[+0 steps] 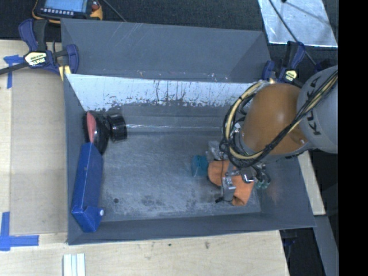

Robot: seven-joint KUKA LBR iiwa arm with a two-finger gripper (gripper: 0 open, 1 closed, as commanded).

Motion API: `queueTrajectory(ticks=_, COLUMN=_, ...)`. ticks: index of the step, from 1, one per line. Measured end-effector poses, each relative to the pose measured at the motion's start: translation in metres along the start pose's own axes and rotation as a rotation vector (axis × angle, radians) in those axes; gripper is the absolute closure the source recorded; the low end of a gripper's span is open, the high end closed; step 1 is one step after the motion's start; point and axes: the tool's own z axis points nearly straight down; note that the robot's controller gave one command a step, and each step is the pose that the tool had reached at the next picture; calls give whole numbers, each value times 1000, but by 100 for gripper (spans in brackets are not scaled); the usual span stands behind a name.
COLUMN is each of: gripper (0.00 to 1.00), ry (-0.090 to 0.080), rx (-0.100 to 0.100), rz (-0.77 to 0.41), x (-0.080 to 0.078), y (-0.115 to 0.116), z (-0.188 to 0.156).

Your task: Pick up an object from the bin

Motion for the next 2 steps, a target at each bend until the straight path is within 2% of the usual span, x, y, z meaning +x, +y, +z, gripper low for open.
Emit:
queueTrajectory(ticks=1, gripper=0, ry=-1, rx=0, rz=173, x=2, y=-13, z=14)
queueTrajectory(ticks=2, gripper=100, ry=-27, rx=0, rz=86, x=7, y=-43, z=20)
